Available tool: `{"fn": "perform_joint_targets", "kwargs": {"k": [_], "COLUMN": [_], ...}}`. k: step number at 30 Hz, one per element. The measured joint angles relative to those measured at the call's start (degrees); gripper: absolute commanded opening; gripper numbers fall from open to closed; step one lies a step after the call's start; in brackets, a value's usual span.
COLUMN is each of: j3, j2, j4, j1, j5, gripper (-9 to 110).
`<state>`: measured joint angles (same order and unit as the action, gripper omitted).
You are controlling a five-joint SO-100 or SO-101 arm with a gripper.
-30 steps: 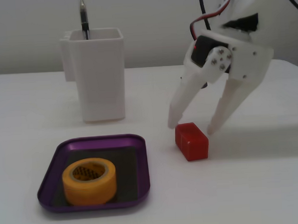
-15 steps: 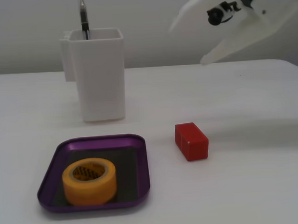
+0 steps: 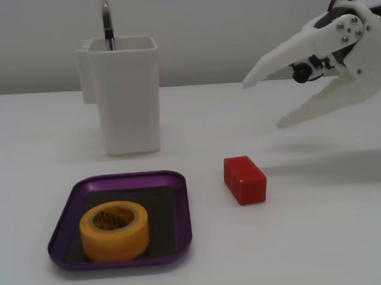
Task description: Remove the cube from the box.
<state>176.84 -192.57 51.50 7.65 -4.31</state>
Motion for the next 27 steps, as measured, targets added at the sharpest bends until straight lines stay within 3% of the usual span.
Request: {"fn": "perform_joint_targets", "kwargs": {"k": [3, 7, 13, 27], "j3": [0.35, 0.35, 0.35, 0.35], "j2": [0.00, 0.00, 0.00, 0.00], "j4": [3.16, 8.09, 10.63, 10.81], "j1": [-0.26, -3.25, -8.53, -8.79], "j5": [0.88, 1.23, 1.23, 1.41], "gripper": [17, -2, 0, 0]}}
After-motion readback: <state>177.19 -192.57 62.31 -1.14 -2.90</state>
